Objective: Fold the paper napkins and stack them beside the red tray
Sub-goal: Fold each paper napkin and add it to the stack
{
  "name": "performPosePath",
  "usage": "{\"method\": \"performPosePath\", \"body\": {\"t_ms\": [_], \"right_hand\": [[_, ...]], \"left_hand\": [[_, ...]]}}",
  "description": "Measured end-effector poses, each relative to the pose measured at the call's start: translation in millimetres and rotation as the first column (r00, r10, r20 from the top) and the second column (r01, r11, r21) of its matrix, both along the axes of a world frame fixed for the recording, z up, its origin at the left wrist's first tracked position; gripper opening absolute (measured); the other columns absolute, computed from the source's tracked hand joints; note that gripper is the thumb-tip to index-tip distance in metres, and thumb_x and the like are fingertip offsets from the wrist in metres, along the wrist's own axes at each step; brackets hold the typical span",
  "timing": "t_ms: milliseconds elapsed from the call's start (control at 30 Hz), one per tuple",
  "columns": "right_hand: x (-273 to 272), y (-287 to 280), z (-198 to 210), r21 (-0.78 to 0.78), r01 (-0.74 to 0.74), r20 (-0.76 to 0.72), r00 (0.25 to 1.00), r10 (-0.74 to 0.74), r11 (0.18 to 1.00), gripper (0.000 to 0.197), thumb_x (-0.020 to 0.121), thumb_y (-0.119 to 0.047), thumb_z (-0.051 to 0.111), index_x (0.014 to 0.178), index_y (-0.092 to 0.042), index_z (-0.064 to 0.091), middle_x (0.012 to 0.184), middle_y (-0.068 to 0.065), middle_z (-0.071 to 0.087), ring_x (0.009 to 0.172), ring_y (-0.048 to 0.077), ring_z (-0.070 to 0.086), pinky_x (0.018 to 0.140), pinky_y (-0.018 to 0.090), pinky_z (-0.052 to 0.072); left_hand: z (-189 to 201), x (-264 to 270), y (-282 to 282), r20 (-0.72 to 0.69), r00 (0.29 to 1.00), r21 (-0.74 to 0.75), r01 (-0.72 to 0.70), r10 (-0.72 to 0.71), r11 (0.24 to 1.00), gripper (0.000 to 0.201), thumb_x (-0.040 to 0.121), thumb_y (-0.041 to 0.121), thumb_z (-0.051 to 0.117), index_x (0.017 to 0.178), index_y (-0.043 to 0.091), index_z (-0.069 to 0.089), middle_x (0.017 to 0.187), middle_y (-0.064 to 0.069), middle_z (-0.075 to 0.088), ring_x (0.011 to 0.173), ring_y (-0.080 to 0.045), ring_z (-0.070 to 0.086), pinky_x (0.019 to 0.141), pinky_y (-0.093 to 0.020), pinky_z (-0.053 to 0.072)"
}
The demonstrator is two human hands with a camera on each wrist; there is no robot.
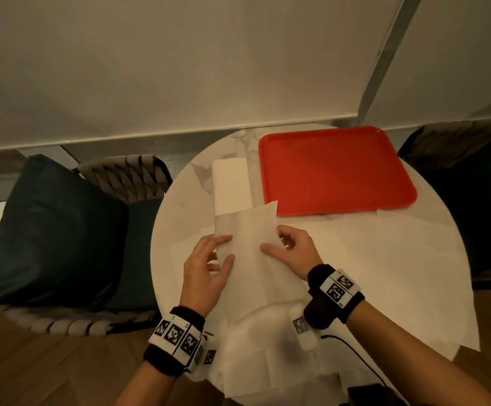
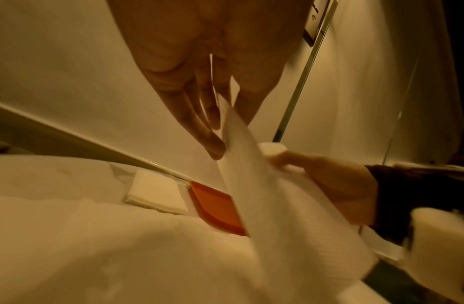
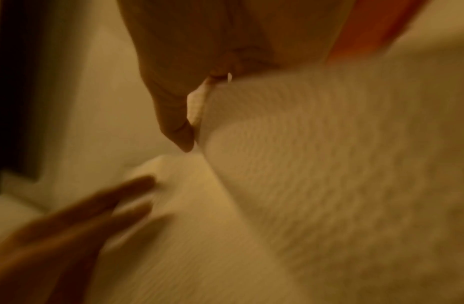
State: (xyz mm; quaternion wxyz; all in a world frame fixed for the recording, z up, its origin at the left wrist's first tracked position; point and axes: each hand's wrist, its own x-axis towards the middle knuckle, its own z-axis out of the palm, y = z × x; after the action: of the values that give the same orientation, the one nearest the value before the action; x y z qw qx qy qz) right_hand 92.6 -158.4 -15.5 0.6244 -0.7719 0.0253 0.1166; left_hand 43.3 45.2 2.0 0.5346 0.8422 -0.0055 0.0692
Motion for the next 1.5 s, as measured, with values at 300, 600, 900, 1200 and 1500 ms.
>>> {"method": "performPosePath", "body": {"t_ms": [300, 600, 900, 1200, 1500], "right_hand": [[-14, 48, 15, -0.192, -0.218, 0.175, 0.952, 0.252, 0.957, 0.04, 0.062, -0.034, 0.086, 0.097, -0.03, 0.066, 0.101, -0.008, 0.05, 0.077, 0.008, 0.049, 0.068, 0.01, 0.038], [22, 44, 7, 0.045, -0.016, -0.041, 0.999, 0.018, 0.999, 0.016, 0.081, -0.014, 0.074, 0.081, -0.008, 0.059, 0.112, 0.008, 0.063, 0.099, 0.008, 0.062, 0.086, 0.019, 0.047], [96, 61, -2, -0.004, 0.003, -0.026, 1.0, -0.003, 1.0, 0.028, 0.082, 0.006, 0.065, 0.097, -0.016, 0.072, 0.099, 0.012, 0.068, 0.059, 0.009, 0.061, 0.062, 0.021, 0.051], [197, 64, -31, -0.261, 0.087, -0.053, 0.993, -0.104, 0.961, 0.024, 0.079, -0.006, 0.073, 0.099, -0.019, 0.075, 0.07, -0.003, 0.065, 0.063, 0.012, 0.061, 0.068, 0.022, 0.051], [235, 72, -63, -0.433, 0.041, -0.023, 0.998, -0.056, 0.901, 0.032, 0.074, -0.003, 0.076, 0.105, -0.014, 0.072, 0.073, -0.008, 0.052, 0.058, 0.001, 0.046, 0.05, 0.0, 0.034]], "left_hand": [[-4, 10, -13, -0.071, 0.996, -0.254, -0.065, 0.049, 0.965, 0.044, 0.091, 0.019, 0.066, 0.13, 0.028, 0.048, 0.126, 0.005, 0.057, 0.11, -0.016, 0.062, 0.082, -0.042, 0.058], [-12, 46, 22, -0.168, 0.984, -0.406, -0.129, 0.064, 0.905, 0.061, 0.091, -0.008, 0.053, 0.141, 0.025, 0.038, 0.135, 0.004, 0.054, 0.111, -0.017, 0.064, 0.088, -0.043, 0.057], [-19, 122, 45, -0.273, 0.959, -0.457, -0.064, -0.072, 0.887, 0.084, 0.084, 0.003, 0.07, 0.143, 0.041, 0.023, 0.113, -0.004, 0.06, 0.097, -0.015, 0.069, 0.076, -0.033, 0.058], [-66, 232, 48, -0.357, 0.934, -0.177, -0.052, -0.015, 0.983, 0.046, 0.071, 0.004, 0.081, 0.112, 0.021, 0.067, 0.095, -0.01, 0.065, 0.069, -0.02, 0.059, 0.068, -0.028, 0.054], [-94, 268, 47, -0.277, 0.961, 0.122, 0.06, -0.024, 0.991, 0.05, 0.07, 0.008, 0.082, 0.116, 0.012, 0.064, 0.118, 0.002, 0.053, 0.064, -0.007, 0.047, 0.074, -0.024, 0.047]]}}
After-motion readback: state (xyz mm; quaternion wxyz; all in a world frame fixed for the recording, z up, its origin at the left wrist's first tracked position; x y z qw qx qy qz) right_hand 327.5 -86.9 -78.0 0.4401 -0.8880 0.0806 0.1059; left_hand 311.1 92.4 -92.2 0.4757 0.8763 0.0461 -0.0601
